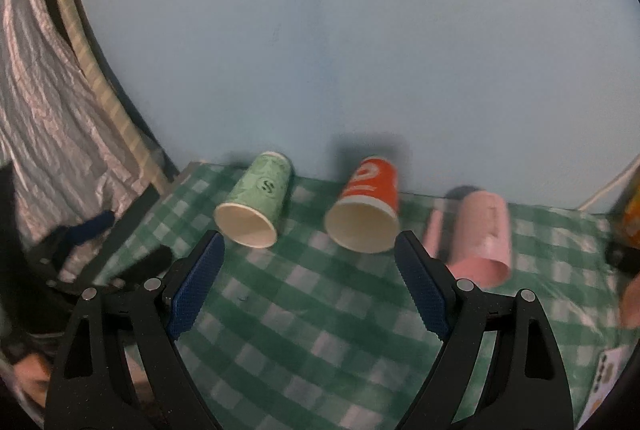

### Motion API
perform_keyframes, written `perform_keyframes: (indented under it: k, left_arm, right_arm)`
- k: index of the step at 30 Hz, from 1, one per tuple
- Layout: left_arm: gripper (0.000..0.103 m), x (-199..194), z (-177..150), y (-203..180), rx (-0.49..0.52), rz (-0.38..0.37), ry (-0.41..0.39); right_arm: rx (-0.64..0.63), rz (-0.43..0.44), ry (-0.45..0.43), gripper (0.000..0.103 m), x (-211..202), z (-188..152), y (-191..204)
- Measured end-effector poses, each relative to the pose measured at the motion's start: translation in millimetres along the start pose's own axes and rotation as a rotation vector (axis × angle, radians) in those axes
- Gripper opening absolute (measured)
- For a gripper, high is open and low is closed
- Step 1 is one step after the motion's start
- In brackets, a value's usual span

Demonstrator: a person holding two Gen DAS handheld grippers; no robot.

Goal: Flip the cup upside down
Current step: 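Move the right tool toward the green paper cup lying on its side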

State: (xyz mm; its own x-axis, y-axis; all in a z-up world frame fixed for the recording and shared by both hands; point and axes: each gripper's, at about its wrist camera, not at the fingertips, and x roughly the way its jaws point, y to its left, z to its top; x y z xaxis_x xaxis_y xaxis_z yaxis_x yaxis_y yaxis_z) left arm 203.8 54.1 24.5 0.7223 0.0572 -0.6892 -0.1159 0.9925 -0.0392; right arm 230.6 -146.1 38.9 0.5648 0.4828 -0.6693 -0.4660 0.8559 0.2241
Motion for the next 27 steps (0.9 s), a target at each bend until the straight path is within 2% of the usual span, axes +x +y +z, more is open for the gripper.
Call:
perform_keyframes:
  k: [7, 13, 19, 27]
  left_arm:
    - [0.103, 62, 42, 4, 0.008, 0.023, 0.134]
    - [0.103, 105, 54, 7, 0.002, 0.077, 0.21]
    - [0.103, 142, 57, 14, -0.053, 0.028, 0.303]
    - [0.102, 175, 58, 17, -0.038, 0.077, 0.367]
  right_arm:
    - [0.08, 0.11, 0.132, 0.086, 55, 44, -16]
    - [0.102, 0.16, 0.234, 0.086, 98, 68, -24]
    - [0.082, 0.126, 0.263, 0.086, 130, 75, -22]
    - [0.087, 0.068, 0.307, 0.086, 158, 74, -28]
